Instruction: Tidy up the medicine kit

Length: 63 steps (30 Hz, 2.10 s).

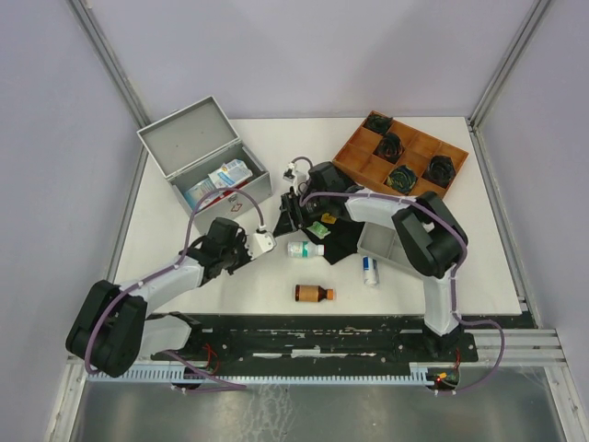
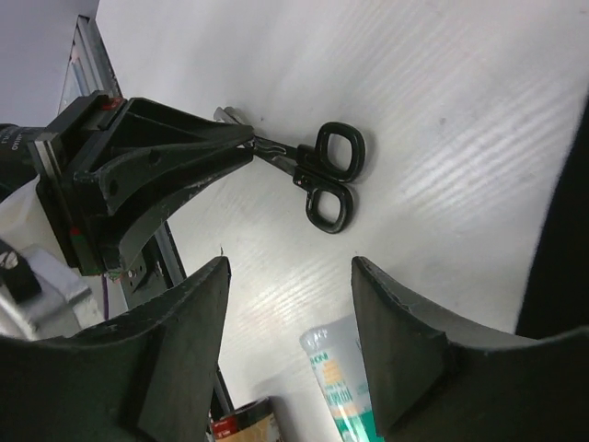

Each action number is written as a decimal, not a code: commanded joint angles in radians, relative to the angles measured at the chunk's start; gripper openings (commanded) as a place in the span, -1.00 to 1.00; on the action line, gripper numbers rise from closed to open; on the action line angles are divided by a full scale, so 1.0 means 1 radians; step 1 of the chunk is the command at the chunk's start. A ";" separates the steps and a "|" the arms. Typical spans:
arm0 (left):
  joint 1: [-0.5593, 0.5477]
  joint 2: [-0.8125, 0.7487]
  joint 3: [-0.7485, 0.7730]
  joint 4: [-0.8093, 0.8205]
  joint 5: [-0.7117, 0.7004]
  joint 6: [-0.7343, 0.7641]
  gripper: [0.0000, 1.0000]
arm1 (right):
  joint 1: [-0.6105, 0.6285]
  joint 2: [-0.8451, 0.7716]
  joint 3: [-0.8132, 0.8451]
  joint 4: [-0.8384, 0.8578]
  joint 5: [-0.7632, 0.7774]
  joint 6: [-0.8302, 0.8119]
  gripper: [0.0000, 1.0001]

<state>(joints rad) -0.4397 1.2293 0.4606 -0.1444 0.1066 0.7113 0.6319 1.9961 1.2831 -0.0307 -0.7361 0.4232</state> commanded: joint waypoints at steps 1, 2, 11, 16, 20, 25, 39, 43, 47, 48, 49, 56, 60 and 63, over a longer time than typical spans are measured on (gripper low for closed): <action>0.003 -0.043 -0.052 -0.022 0.010 0.046 -0.95 | 0.029 0.065 0.081 0.071 -0.061 0.023 0.27; 0.004 -0.051 -0.056 -0.021 0.011 0.050 -0.95 | 0.033 0.080 0.090 0.072 -0.060 0.021 0.27; 0.001 -0.121 -0.102 0.015 0.005 0.071 -0.95 | 0.063 0.189 0.157 0.073 -0.039 0.010 0.26; 0.000 -0.190 -0.141 0.028 0.004 0.090 -0.95 | 0.074 0.239 0.193 0.071 -0.039 0.012 0.27; -0.001 -0.242 -0.165 0.041 0.008 0.104 -0.95 | 0.091 0.262 0.218 0.050 -0.041 0.000 0.27; -0.006 -0.292 -0.183 0.057 0.025 0.116 -0.95 | 0.112 0.281 0.232 0.046 -0.064 -0.003 0.24; -0.014 -0.364 -0.239 0.079 0.022 0.141 -0.95 | 0.121 0.299 0.249 0.082 -0.194 0.000 -0.05; -0.015 -0.364 -0.241 0.085 0.022 0.141 -0.94 | 0.121 0.301 0.245 0.141 -0.245 0.049 -0.18; -0.015 -0.365 -0.241 0.088 0.023 0.143 -0.94 | 0.120 0.286 0.239 0.152 -0.270 0.055 -0.30; -0.016 -0.366 -0.240 0.088 0.025 0.143 -0.94 | 0.119 0.281 0.237 0.153 -0.271 0.054 -0.34; -0.016 -0.367 -0.239 0.087 0.027 0.142 -0.94 | 0.116 0.276 0.236 0.152 -0.272 0.055 -0.39; -0.015 -0.369 -0.173 0.013 0.075 0.099 -0.70 | 0.091 0.222 0.227 0.106 -0.263 0.010 -0.87; -0.015 -0.384 -0.097 -0.080 0.125 0.042 -0.32 | 0.078 0.159 0.216 0.026 -0.258 -0.086 -0.99; -0.015 -0.407 -0.055 -0.128 0.148 0.018 -0.09 | 0.069 0.099 0.203 -0.045 -0.260 -0.166 -0.99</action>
<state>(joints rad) -0.4511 0.8627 0.3157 -0.2153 0.1761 0.7959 0.7174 2.2299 1.4895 -0.0166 -0.9771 0.3893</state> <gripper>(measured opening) 0.396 0.038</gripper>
